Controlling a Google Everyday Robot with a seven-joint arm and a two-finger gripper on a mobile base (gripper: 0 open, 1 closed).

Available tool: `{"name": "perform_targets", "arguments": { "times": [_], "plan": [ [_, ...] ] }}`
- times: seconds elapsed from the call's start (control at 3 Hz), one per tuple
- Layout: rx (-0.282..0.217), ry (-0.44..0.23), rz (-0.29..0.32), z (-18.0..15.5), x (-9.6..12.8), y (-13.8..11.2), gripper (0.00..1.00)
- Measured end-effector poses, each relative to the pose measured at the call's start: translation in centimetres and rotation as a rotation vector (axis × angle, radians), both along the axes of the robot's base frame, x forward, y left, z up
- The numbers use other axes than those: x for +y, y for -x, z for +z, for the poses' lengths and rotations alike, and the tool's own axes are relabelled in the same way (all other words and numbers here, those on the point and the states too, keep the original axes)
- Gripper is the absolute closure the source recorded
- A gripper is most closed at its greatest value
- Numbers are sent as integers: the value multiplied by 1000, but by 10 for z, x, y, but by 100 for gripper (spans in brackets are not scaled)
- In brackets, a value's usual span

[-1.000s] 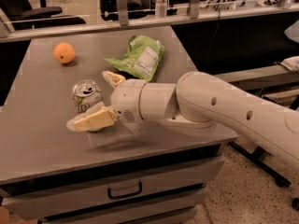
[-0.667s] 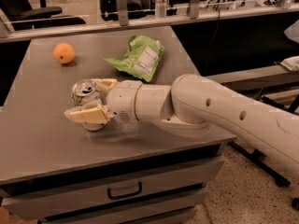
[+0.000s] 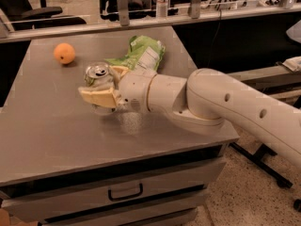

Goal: Pick 7up can

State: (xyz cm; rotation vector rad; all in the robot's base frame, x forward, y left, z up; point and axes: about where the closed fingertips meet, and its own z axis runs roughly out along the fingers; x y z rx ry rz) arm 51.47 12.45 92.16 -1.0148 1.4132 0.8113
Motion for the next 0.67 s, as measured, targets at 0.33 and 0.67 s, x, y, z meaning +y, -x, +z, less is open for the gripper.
{"name": "perform_targets", "arguments": {
  "times": [0.33,0.67],
  "plan": [
    [-6,-6,-8,6,-3,-2,100],
    [-6,-5,-7,6,-2,-2,100]
  ]
}}
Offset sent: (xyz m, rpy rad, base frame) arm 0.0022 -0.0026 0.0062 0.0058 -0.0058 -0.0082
